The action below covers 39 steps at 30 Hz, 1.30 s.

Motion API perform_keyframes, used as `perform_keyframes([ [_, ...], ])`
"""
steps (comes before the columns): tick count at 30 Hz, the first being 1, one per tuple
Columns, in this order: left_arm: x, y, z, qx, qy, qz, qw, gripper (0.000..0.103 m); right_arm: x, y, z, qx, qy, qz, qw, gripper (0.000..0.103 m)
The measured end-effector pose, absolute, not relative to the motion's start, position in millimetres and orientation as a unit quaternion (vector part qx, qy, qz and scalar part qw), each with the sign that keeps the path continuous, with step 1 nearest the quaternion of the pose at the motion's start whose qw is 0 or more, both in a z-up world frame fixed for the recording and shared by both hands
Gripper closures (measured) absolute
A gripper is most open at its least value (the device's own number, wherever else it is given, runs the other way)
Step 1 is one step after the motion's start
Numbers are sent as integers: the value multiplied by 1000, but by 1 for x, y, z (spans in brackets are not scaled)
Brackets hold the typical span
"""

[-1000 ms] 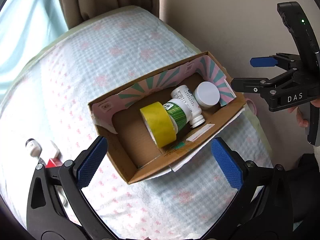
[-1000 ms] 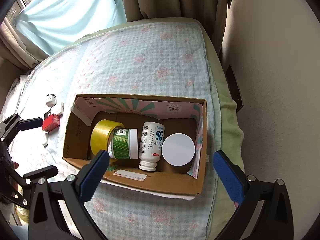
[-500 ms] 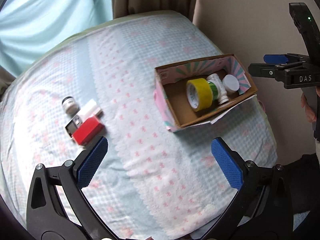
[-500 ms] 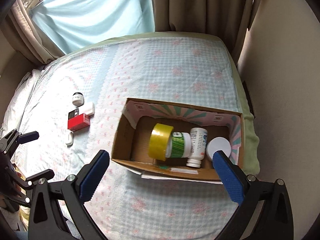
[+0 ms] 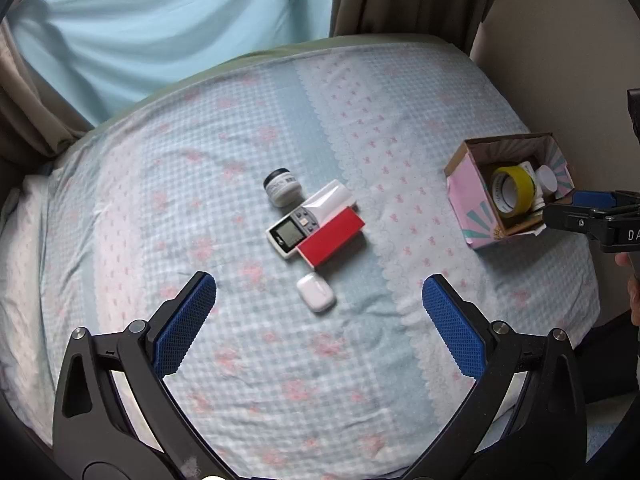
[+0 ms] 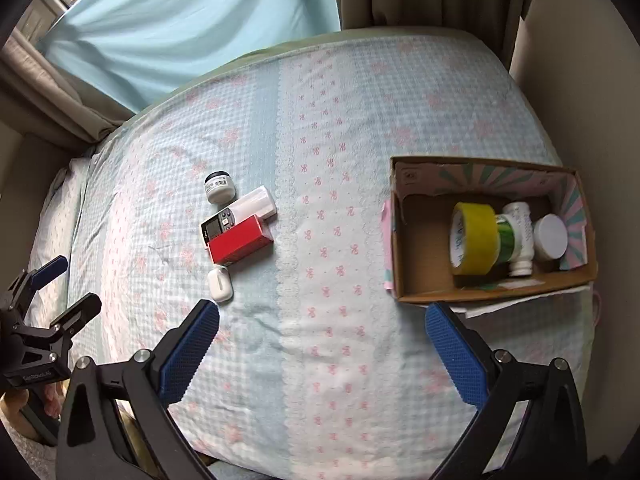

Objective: Organize rigid objects
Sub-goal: 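Withdraw both tools from the box toward the remaining objects, then grasp the black-lidded jar with left tool while right tool grasps the red box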

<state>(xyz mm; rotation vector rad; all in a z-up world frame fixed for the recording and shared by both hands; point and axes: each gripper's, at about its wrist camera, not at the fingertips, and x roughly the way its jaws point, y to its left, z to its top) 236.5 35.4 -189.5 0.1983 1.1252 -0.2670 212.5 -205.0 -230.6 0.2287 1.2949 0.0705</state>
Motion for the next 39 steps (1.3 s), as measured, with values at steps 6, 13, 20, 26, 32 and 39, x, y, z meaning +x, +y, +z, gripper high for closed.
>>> perform_keyframes([
  [6,293,86,-217,118,552,-154,811,0,231,-163,-275,213,621,-47,753,0],
  [13,356,95,-262,175,576,-190,776,0,252,-123,-318,344,605,-113,709,0],
  [20,411,74,-328,206,595,-224,744,0,276,-105,-384,434,601,-167,651,0],
  [26,447,47,-383,237,605,-261,714,0,296,-93,-436,488,597,-201,605,0],
  [32,460,33,-420,251,608,-284,698,1,304,-86,-475,521,602,-231,559,19],
  [39,470,24,-446,257,615,-302,682,31,309,-81,-483,528,597,-248,551,46],
])
